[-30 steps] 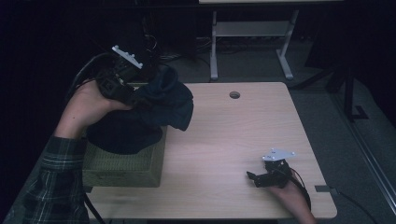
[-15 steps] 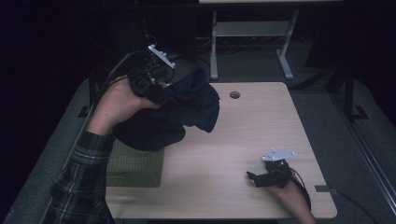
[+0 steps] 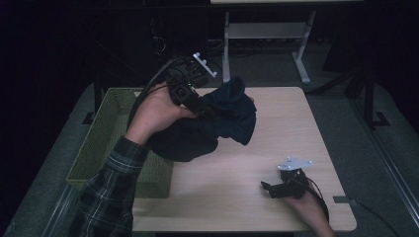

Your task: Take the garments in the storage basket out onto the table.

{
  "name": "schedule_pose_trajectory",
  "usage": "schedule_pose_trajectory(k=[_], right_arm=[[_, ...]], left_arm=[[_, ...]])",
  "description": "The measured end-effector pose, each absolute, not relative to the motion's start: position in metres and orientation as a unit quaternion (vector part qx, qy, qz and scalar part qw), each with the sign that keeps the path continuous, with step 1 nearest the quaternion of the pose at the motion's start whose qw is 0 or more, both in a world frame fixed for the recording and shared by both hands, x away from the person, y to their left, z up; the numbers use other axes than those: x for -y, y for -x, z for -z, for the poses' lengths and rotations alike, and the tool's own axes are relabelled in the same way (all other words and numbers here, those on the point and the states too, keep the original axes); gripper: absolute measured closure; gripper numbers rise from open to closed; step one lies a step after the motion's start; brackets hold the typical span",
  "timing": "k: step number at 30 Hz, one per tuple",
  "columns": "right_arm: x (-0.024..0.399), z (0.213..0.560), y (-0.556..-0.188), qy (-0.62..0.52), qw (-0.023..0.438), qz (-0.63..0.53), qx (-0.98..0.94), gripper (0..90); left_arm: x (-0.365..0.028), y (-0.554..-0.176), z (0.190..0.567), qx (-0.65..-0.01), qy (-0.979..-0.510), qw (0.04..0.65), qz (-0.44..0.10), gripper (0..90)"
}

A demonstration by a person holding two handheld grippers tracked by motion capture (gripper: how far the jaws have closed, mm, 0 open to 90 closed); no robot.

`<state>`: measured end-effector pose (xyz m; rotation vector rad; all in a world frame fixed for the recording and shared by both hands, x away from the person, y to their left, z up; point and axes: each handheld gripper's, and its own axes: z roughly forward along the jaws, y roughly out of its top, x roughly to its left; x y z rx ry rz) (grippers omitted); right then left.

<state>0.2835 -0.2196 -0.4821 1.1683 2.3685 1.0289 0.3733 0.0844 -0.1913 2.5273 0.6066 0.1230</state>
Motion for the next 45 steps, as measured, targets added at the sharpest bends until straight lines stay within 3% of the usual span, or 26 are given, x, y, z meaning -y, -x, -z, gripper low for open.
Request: schedule_pose_trajectory(k=[20,45], right_arm=[[0.220,0.482,-0.283,-0.407,0.154,-0.358,-0.826,8.6],[0.220,0.482,-0.283,-0.408,0.153,-0.359,-0.826,8.6]], left_arm=[[-0.015,-0.382,0.238,-0.219,-0.935,0.278,-0.024,57.4],[0.036,-0.419,0.344,-0.260,-0.933,0.248,0.018,57.1]])
